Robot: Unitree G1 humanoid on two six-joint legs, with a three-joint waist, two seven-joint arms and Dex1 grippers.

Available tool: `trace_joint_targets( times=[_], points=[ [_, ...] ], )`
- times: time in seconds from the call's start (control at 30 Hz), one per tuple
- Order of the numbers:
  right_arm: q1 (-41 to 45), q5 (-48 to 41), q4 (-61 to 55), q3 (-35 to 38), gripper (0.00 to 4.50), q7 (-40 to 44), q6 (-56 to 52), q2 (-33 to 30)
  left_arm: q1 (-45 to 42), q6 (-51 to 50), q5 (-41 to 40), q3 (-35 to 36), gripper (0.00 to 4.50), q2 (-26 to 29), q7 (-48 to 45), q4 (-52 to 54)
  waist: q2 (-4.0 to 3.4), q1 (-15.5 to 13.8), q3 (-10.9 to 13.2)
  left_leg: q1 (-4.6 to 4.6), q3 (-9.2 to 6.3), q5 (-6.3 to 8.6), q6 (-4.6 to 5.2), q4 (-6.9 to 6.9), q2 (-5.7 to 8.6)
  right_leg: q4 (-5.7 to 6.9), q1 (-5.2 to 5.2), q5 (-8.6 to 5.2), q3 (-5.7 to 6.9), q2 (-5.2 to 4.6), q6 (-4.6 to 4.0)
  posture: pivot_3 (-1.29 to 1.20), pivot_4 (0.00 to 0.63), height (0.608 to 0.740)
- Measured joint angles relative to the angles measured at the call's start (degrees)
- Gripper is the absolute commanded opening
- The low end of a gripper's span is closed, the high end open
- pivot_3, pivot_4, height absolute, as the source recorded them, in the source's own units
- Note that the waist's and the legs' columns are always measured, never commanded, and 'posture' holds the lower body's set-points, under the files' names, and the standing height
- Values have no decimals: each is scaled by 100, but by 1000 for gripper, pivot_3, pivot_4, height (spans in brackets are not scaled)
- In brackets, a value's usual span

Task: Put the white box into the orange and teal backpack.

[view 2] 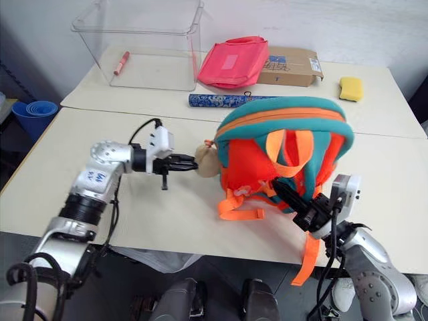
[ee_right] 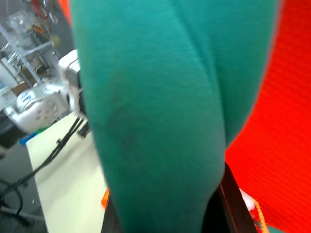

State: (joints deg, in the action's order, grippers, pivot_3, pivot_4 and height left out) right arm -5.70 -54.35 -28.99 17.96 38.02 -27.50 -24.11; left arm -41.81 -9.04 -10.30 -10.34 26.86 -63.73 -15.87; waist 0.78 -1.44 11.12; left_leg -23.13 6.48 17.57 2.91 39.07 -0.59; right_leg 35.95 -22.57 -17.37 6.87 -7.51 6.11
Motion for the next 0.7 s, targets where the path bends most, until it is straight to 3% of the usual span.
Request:
trace_joint_targets(
  times=[0.3,0.4,0.43,0.5,0.7],
  points=[
    [123,493,184,-406,66,-145,460,559,447,-617,197,-110,0,50,507,878,-8,25,-5,7,1,-1,-4,-1,-6,2,0,0,-6,-4,0,0,150,740],
    [289,830,396,-462,66,-280,677,695,663,-964,130,-60,848,-3,679,1206,-9,27,-5,7,0,-1,-5,-1,-6,3,0,0,-7,-6,0,0,150,740],
    [360,992,487,-462,776,-356,795,715,727,-1157,58,-36,1194,-21,723,1335,-9,23,-5,6,1,-1,-5,-1,-6,2,0,0,-7,-6,0,0,150,740],
    [353,1177,503,-460,1416,-268,906,532,802,-1346,-87,60,1836,73,715,1467,-9,26,-5,6,0,-1,-6,-2,-7,2,-1,0,-8,-6,-1,0,150,740],
    [-618,1654,390,-66,3386,949,995,-1192,1451,-1215,-485,844,3675,1051,261,1500,-13,52,-5,6,4,6,-15,-10,-19,-7,-3,-3,-9,-8,-5,0,150,740]
  ],
)
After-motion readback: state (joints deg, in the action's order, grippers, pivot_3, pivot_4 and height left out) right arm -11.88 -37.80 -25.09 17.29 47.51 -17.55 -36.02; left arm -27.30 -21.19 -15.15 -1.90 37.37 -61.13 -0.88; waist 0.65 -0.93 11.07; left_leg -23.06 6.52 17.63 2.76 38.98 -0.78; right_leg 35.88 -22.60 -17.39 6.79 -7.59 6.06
